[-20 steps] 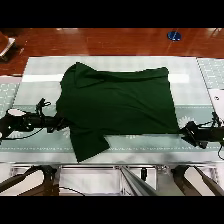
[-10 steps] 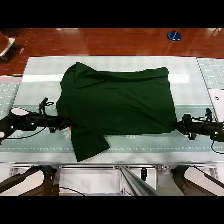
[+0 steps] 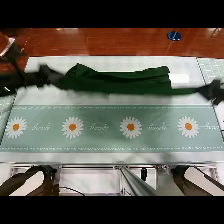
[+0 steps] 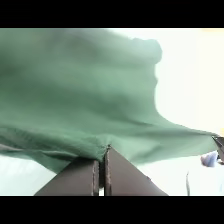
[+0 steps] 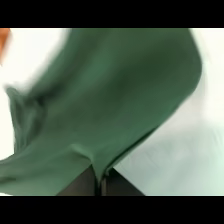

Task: Fold the shirts.

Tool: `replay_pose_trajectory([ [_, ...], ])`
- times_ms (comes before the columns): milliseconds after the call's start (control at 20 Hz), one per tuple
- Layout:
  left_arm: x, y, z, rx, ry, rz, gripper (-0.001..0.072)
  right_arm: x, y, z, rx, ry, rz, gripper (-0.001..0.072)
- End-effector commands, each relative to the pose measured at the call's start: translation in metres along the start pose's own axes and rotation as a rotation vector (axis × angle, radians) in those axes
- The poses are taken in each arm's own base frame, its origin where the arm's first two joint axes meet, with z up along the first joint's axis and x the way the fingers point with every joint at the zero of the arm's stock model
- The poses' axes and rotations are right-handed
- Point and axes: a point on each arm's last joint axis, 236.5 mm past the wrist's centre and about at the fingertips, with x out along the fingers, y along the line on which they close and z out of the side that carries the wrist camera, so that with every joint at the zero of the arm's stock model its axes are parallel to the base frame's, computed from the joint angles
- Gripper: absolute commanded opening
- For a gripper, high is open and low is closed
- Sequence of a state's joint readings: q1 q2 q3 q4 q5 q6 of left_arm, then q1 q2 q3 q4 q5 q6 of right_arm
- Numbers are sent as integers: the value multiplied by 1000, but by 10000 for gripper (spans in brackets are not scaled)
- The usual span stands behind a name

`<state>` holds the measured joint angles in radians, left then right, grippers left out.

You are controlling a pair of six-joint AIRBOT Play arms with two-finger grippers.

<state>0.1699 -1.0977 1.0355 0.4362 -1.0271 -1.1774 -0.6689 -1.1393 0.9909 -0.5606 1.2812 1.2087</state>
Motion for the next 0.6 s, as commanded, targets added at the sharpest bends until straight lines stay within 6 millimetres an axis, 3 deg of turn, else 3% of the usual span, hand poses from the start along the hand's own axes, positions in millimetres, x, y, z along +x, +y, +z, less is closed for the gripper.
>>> replay_pose_trajectory([
  [0, -74, -128, 91, 290, -305, -93, 22, -74, 111, 61, -208, -212, 45, 15],
  [100, -122, -180, 114, 454, -435, -51, 22, -118, 170, 69, -358, -318, 43, 15],
  [250, -198, -221, 121, 657, -578, 155, 22, -173, 232, 44, -569, -391, -31, 15],
  [400, -278, -246, 102, 777, -727, 353, 22, -214, 272, 5, -687, -497, -84, 15],
  [550, -336, -256, 61, 825, -809, 481, 21, -242, 285, -39, -748, -572, -170, 15],
])
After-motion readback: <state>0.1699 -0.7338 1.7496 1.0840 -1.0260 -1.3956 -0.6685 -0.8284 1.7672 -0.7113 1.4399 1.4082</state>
